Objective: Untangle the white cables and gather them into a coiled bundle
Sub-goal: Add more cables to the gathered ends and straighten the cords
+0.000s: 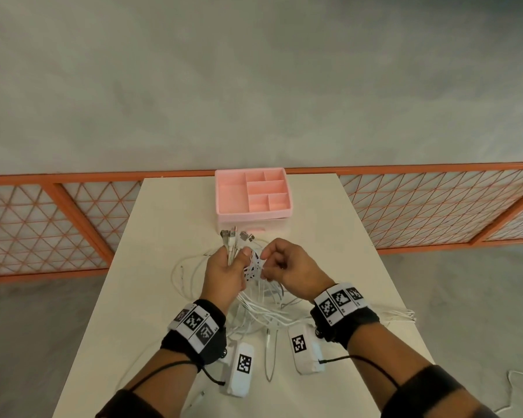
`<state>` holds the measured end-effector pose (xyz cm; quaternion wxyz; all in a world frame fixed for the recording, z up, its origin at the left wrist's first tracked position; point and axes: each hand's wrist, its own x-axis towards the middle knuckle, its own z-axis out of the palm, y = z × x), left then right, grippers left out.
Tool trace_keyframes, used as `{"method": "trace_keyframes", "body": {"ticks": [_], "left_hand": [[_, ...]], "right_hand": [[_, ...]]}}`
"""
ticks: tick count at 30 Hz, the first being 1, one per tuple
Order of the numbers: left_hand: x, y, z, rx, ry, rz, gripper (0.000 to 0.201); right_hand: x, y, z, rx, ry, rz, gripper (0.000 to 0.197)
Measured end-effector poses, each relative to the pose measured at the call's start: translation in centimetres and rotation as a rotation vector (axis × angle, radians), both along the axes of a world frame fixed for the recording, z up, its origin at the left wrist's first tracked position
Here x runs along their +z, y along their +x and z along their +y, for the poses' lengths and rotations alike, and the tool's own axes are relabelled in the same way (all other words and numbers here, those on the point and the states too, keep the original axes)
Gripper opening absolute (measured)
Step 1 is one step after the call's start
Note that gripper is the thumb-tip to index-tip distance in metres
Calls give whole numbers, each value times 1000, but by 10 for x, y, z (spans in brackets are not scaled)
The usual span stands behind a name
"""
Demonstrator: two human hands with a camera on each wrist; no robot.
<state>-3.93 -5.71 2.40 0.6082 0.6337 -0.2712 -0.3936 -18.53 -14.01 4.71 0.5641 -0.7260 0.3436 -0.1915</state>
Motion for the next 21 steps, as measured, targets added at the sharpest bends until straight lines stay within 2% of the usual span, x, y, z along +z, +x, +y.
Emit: {"method": "trace_keyframes", "body": {"ticks": [3, 4, 9, 12, 15, 17, 18, 21], "left_hand": [[7, -1, -1, -45, -18, 7, 14], [7, -1, -1, -71, -24, 33, 13], [3, 0, 2, -126, -112, 335, 14], [2, -2, 6, -147, -141, 352, 18], [1, -3, 6, -122, -125, 316, 16], [1, -1, 5, -67, -108, 316, 7], [2, 0, 5, -39, -98, 301, 5], [4, 5, 6, 1, -43, 191, 7]], "right_hand": [[10, 3, 2, 40, 37, -86, 22], [15, 4, 3, 33, 54, -126, 23], [41, 9, -3, -140, 123, -423, 27], [57, 8, -8, -220, 190, -630, 29], [64, 8, -8, -250, 255, -745, 28], [60, 6, -9, -326, 240, -688, 26], [56, 4, -11, -366, 165, -571, 25], [38, -1, -15, -329, -235, 42, 32]]}}
